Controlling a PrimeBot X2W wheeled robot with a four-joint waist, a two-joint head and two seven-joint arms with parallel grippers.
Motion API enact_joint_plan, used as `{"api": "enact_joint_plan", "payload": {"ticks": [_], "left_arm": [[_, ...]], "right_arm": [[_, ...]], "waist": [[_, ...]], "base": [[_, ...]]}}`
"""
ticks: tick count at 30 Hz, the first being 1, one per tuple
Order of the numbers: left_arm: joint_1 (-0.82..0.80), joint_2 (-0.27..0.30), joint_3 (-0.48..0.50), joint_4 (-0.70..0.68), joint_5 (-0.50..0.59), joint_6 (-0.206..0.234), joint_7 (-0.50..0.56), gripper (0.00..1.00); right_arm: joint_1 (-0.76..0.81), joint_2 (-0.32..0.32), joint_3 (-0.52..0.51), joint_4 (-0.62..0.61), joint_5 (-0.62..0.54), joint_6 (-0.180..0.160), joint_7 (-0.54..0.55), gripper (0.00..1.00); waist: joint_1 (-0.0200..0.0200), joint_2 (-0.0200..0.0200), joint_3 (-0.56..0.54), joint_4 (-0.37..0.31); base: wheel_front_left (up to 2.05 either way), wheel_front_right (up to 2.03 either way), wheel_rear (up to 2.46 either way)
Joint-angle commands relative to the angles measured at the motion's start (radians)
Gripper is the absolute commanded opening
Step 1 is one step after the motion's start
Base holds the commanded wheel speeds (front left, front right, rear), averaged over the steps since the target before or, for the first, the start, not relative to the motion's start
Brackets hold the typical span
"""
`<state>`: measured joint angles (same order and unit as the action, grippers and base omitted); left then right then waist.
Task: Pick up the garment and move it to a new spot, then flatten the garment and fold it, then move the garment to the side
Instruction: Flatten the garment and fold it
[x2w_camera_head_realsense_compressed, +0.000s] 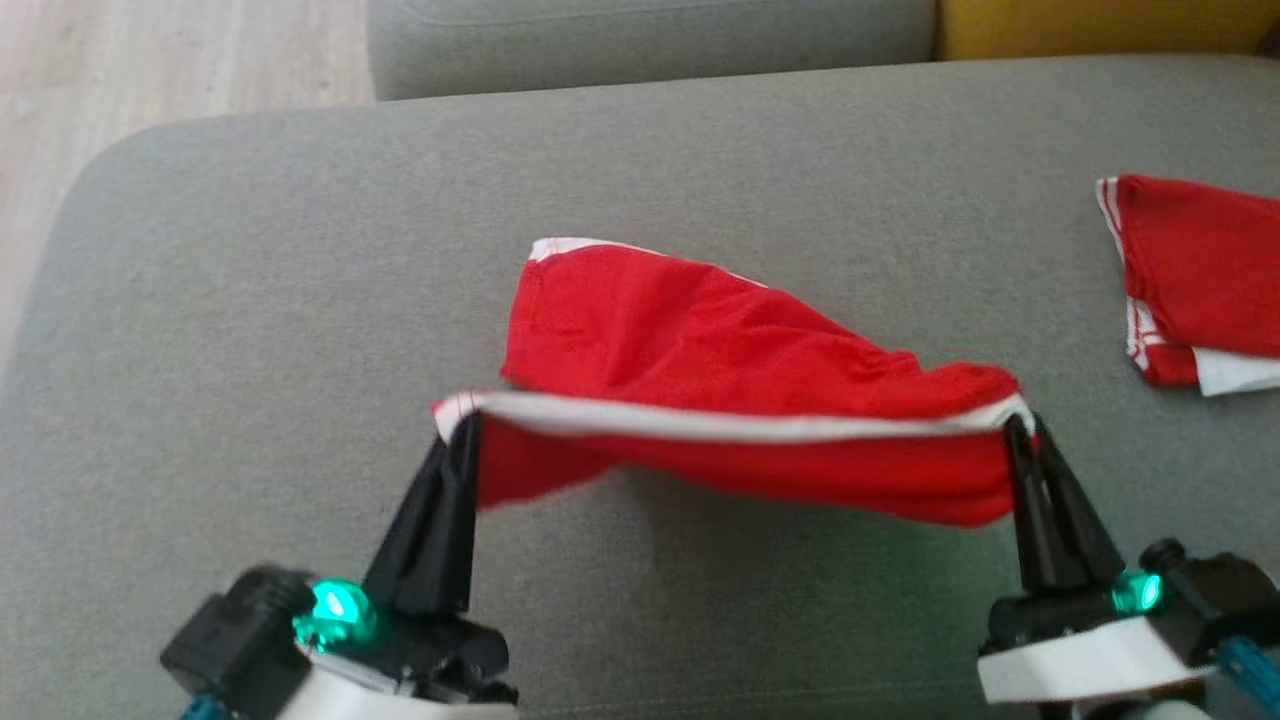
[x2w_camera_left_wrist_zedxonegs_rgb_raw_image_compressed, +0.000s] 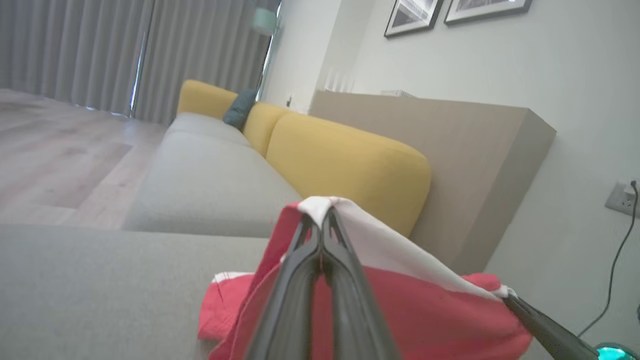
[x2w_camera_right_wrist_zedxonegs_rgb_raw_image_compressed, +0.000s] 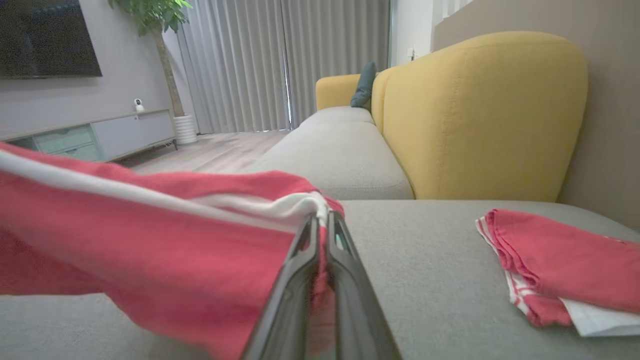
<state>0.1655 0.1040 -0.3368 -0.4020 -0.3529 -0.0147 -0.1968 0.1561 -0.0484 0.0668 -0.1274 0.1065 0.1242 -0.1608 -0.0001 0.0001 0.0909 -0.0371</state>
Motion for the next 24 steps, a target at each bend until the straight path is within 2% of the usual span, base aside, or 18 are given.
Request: {"api": "enact_joint_plan", "payload": {"ticks": [1, 5, 11, 18, 24], "left_arm": [[-0.022, 0.006, 0.026, -0.043, 0.006, 0.009, 0.009, 0.0], [-0.024, 0.013, 0.044, -0.006, -0.013, 0.009, 0.013, 0.0], [-0.115, 0.04, 0.084, 0.153, -0.044, -0.025, 0.01, 0.0], [-0.33, 0.07, 0.089, 0.374, -0.033, -0.065, 0.007, 0.0], [-0.538, 0.074, 0.083, 0.56, -0.009, -0.08, -0.01, 0.0]], "right_arm": [[-0.019, -0.002, 0.027, -0.052, -0.002, 0.007, 0.018, 0.0], [-0.006, -0.004, 0.056, -0.057, 0.01, 0.007, 0.056, 0.0], [-0.051, -0.003, 0.086, 0.036, 0.03, 0.007, 0.061, 0.0], [-0.15, -0.002, 0.057, 0.134, 0.088, 0.007, -0.012, 0.0], [-0.267, -0.002, 0.06, 0.25, 0.12, 0.007, -0.06, 0.0]], "waist": [[0.0001, -0.0001, 0.006, -0.01], [0.0001, -0.0001, 0.024, -0.028], [0.0001, -0.0001, 0.059, -0.037], [0.0001, -0.0001, 0.13, -0.05], [0.0001, -0.0001, 0.222, -0.071]], "base": [[0.0, 0.0, 0.0], [0.0, 0.0, 0.0], [0.0, 0.0, 0.0], [0.0, 0.0, 0.0], [0.0, 0.0, 0.0]]}}
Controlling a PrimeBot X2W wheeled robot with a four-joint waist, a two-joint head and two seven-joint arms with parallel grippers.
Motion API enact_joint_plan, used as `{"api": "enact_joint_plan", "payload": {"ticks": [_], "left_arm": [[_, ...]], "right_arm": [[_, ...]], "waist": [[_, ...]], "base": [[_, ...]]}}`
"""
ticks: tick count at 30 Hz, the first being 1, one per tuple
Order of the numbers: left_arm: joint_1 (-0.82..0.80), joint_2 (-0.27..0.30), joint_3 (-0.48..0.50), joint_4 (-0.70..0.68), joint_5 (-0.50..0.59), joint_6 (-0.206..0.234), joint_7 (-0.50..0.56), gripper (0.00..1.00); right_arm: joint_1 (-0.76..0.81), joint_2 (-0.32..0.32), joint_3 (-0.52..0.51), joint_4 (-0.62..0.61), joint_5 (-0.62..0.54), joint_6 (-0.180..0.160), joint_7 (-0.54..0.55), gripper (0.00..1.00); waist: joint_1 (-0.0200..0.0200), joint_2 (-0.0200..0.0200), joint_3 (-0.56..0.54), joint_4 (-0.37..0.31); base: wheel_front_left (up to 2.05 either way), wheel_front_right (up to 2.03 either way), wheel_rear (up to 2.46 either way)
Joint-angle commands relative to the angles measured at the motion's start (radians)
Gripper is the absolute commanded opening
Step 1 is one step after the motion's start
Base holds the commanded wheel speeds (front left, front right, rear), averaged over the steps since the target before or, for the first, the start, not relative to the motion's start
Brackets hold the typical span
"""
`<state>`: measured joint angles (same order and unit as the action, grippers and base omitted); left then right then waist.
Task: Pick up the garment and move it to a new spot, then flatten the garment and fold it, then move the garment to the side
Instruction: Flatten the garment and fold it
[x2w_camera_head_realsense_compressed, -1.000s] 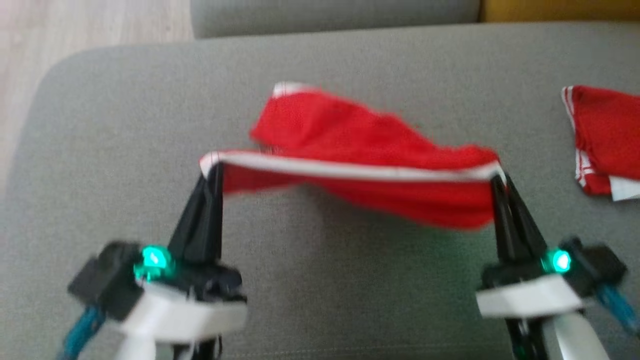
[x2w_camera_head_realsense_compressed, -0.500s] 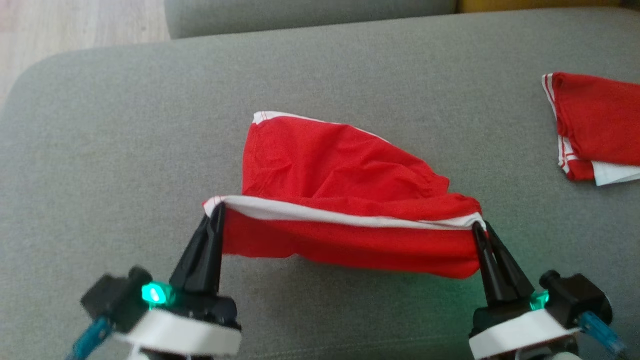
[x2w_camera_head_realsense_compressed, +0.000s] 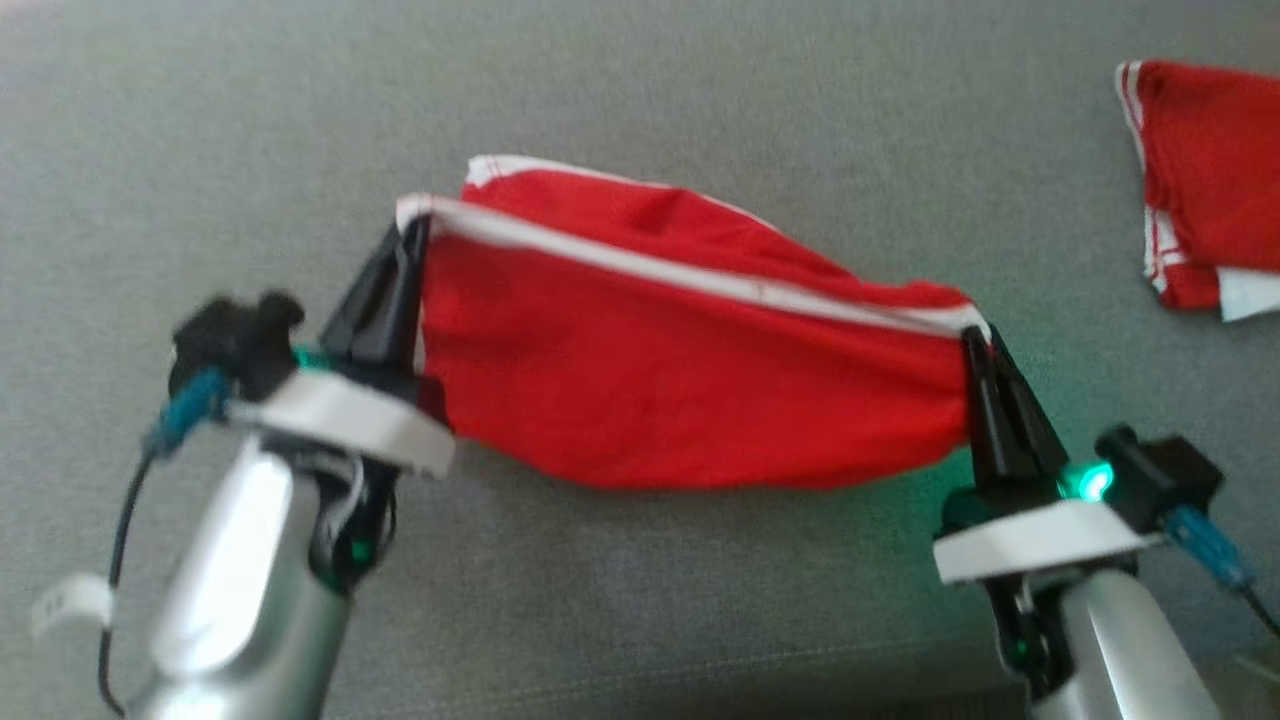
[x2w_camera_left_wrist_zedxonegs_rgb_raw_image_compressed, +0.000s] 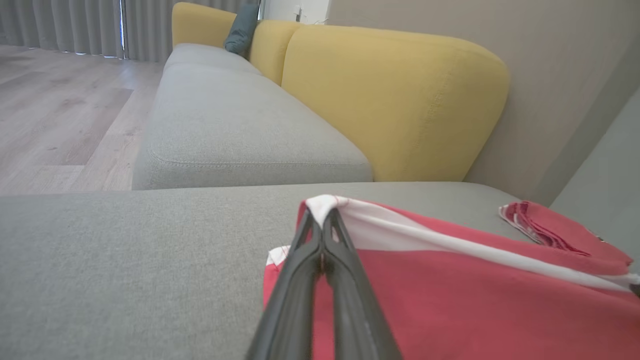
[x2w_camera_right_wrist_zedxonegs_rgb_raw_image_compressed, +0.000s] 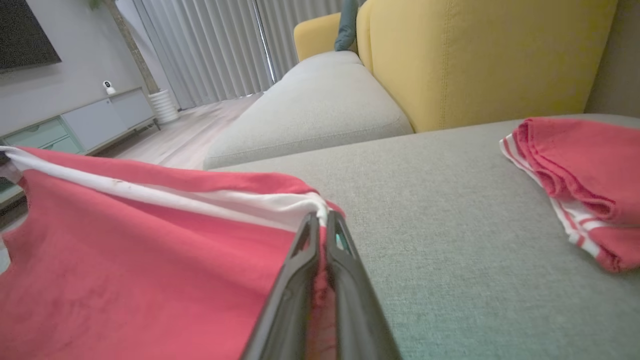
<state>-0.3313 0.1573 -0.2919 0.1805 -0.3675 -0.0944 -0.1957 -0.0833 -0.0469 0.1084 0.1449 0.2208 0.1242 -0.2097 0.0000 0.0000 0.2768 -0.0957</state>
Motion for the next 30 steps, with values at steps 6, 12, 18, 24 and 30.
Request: {"api": "enact_joint_plan", "payload": {"ticks": [6, 12, 18, 24, 30], "left_arm": [[-0.204, 0.017, 0.026, 0.178, 0.029, -0.008, -0.032, 0.0], [-0.319, 0.002, 0.018, 0.335, 0.04, -0.013, -0.051, 0.0], [-0.384, -0.012, 0.005, 0.439, 0.047, -0.018, -0.059, 0.0], [-0.447, -0.025, -0.017, 0.558, 0.051, -0.022, -0.061, 0.45], [-0.476, -0.041, -0.026, 0.612, 0.048, -0.027, -0.065, 1.0]], "right_arm": [[-0.131, -0.003, 0.051, 0.076, 0.017, 0.007, -0.039, 0.0], [-0.186, -0.003, 0.068, 0.139, 0.021, 0.007, -0.049, 0.0], [-0.21, -0.003, 0.076, 0.163, 0.025, 0.007, -0.052, 0.13], [-0.227, -0.003, 0.096, 0.162, 0.037, 0.007, -0.052, 1.0], [-0.215, -0.003, 0.095, 0.121, 0.046, 0.007, -0.052, 1.0]], "waist": [[0.0, 0.0, 0.106, -0.021], [0.0, 0.0, 0.135, -0.02], [0.0, 0.0, 0.143, -0.02], [0.0, 0.0, 0.147, -0.02], [0.0, 0.0, 0.138, -0.017]], "base": [[0.0, 0.0, 0.0], [0.0, 0.0, 0.0], [0.0, 0.0, 0.0], [0.0, 0.0, 0.0], [0.0, 0.0, 0.0]]}}
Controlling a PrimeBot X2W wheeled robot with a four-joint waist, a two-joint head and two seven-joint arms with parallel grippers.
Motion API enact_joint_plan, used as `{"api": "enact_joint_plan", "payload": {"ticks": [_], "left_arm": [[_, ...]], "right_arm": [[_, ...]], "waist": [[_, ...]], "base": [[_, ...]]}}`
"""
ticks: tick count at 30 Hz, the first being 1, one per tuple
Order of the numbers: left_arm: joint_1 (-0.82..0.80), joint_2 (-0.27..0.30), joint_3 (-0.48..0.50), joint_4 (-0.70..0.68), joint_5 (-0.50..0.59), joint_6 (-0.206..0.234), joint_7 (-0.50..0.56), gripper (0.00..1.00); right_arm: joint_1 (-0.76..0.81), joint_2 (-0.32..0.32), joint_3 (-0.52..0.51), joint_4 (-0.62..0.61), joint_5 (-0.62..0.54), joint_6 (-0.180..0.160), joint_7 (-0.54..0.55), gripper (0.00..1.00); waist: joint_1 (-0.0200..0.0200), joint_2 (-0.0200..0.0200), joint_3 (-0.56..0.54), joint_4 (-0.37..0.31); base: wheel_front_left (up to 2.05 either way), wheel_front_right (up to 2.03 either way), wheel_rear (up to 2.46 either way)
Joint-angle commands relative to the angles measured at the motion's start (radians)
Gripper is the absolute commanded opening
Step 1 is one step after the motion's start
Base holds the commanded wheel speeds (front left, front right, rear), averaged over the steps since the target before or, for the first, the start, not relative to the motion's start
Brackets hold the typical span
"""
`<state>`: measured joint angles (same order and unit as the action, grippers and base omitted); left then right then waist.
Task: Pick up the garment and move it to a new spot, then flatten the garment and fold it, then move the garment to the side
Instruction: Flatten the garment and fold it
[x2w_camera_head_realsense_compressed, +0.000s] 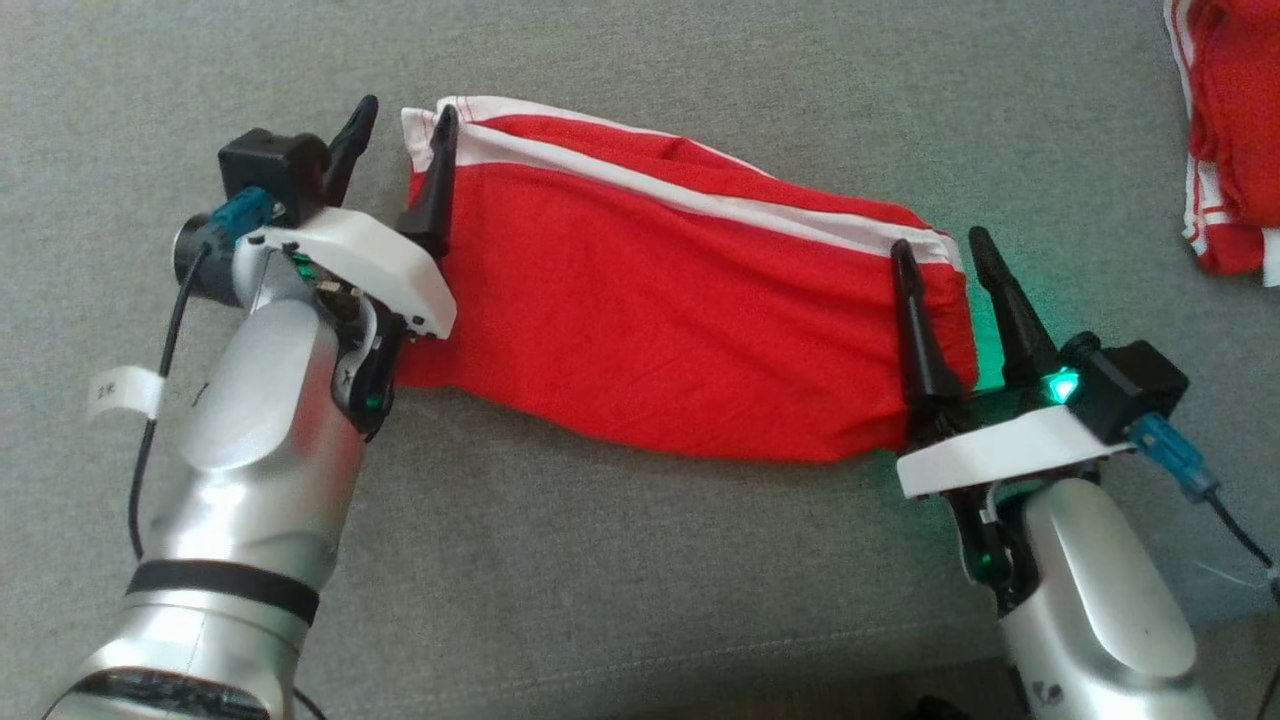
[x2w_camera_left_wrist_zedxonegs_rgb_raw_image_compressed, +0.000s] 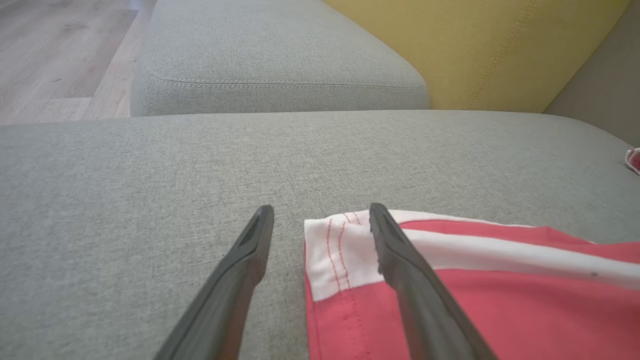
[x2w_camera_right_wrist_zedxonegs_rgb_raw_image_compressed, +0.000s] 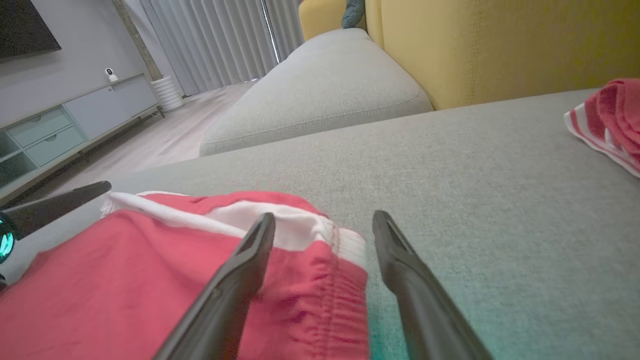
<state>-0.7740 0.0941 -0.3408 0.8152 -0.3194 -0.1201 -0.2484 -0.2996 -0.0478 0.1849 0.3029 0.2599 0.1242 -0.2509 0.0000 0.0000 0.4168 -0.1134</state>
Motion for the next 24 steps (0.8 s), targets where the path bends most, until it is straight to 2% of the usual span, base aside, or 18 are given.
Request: {"api": "enact_joint_plan", "payload": {"ticks": [1, 9, 17, 24], "left_arm": [[-0.033, 0.021, 0.025, -0.027, -0.001, -0.001, -0.013, 1.0], [0.057, 0.026, 0.077, -0.201, 0.002, -0.001, -0.013, 1.0], [0.272, 0.026, 0.125, -0.437, 0.013, 0.012, -0.013, 1.0], [0.424, 0.006, 0.134, -0.521, -0.004, 0.026, -0.013, 1.0]], "right_arm": [[0.006, -0.002, 0.015, -0.048, 0.009, 0.007, -0.011, 1.0], [0.067, -0.002, -0.059, -0.11, 0.002, 0.007, -0.001, 1.0], [0.144, -0.002, -0.114, -0.206, -0.029, 0.007, 0.179, 1.0], [0.201, -0.002, -0.132, -0.267, -0.026, 0.007, 0.277, 1.0]], "waist": [[0.0, 0.0, -0.005, 0.002], [0.0, 0.0, -0.051, 0.019], [0.0, 0.0, -0.112, 0.052], [0.0, 0.0, -0.138, 0.072]], "base": [[0.0, 0.0, 0.0], [0.0, 0.0, 0.0], [0.0, 0.0, 0.0], [0.0, 0.0, 0.0]]}}
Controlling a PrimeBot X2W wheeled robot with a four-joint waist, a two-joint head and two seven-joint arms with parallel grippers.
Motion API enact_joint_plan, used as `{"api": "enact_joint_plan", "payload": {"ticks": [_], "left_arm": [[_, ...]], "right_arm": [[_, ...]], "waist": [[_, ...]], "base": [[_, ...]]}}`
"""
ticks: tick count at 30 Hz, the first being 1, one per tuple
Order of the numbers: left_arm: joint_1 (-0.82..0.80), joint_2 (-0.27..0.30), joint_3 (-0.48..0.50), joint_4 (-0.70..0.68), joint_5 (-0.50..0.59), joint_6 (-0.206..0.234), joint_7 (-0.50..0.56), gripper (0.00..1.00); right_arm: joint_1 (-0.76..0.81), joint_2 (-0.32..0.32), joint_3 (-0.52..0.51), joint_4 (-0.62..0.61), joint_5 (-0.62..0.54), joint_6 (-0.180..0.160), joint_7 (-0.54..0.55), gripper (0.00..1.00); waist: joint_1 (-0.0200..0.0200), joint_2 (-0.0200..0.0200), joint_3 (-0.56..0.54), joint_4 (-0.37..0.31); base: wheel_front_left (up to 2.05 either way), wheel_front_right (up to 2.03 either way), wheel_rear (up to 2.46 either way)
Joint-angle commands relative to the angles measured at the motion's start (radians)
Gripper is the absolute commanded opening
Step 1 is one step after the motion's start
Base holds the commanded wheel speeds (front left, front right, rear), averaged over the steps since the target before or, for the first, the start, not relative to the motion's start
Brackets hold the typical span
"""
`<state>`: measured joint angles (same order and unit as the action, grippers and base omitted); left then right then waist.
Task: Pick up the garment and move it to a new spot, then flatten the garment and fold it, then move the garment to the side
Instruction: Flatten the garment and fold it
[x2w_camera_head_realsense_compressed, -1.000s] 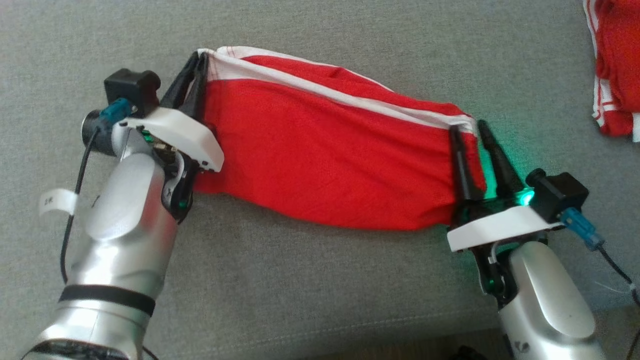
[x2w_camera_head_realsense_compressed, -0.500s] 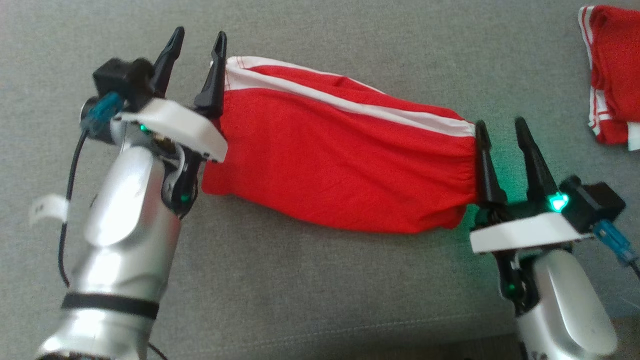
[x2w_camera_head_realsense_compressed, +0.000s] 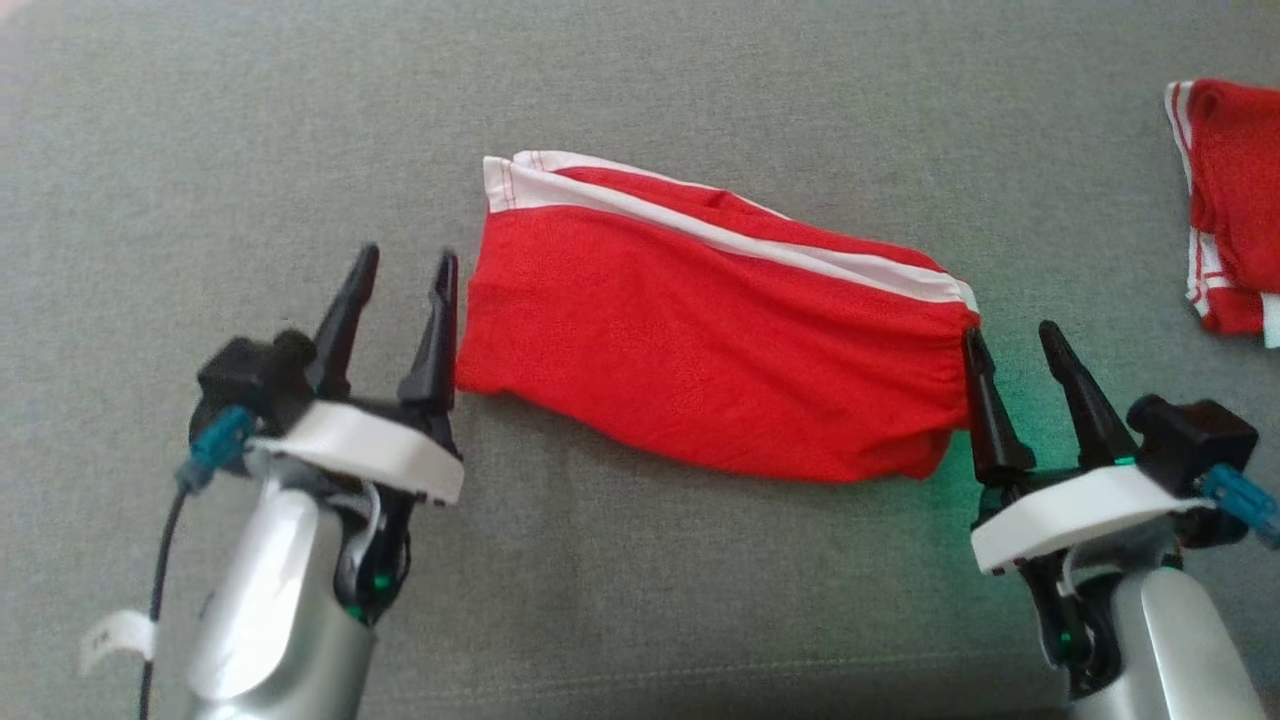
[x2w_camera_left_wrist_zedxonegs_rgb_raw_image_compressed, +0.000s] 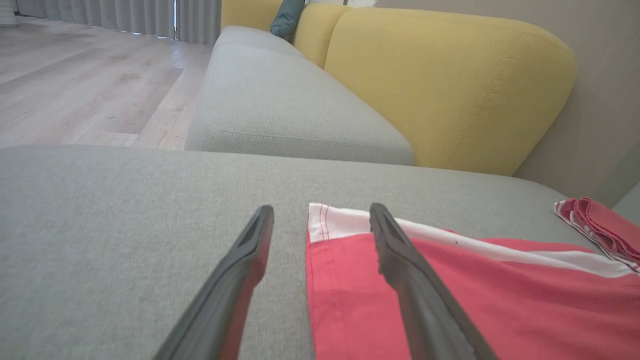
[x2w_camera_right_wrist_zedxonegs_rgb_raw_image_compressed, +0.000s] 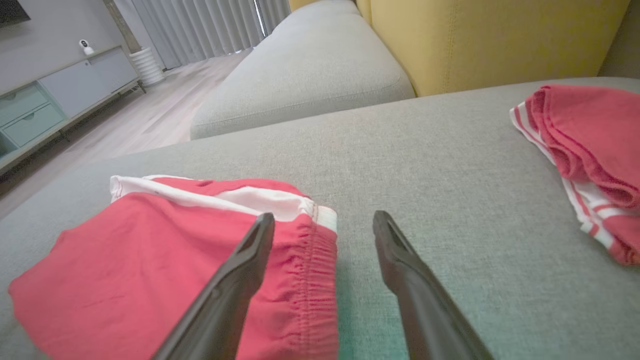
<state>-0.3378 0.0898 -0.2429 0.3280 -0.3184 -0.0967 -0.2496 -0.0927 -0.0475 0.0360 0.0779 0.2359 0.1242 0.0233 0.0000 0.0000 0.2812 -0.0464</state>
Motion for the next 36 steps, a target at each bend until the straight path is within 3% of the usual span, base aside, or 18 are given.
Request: {"api": "enact_joint_plan", "payload": {"ticks": [1, 11, 27, 36], "left_arm": [[0.001, 0.008, 0.032, -0.031, -0.008, 0.003, -0.012, 1.0], [-0.002, -0.008, -0.006, 0.069, -0.062, -0.006, 0.087, 1.0], [-0.146, -0.001, -0.003, 0.271, -0.144, 0.006, 0.338, 1.0], [-0.158, -0.009, -0.026, 0.289, -0.205, -0.012, 0.434, 1.0]], "right_arm": [[-0.003, -0.003, 0.015, -0.047, -0.002, 0.007, 0.008, 1.0], [-0.006, -0.003, 0.014, -0.088, -0.011, 0.007, 0.028, 1.0], [-0.014, -0.003, 0.026, -0.103, 0.001, 0.007, 0.0, 1.0], [-0.012, -0.003, 0.032, -0.091, 0.009, 0.007, -0.016, 1.0]], "waist": [[0.0, 0.0, -0.004, 0.008], [0.0, 0.0, -0.001, 0.011], [0.0, 0.0, 0.01, -0.067], [0.0, 0.0, 0.005, -0.095]], "base": [[0.0, 0.0, 0.0], [0.0, 0.0, 0.0], [0.0, 0.0, 0.0], [0.0, 0.0, 0.0]]}}
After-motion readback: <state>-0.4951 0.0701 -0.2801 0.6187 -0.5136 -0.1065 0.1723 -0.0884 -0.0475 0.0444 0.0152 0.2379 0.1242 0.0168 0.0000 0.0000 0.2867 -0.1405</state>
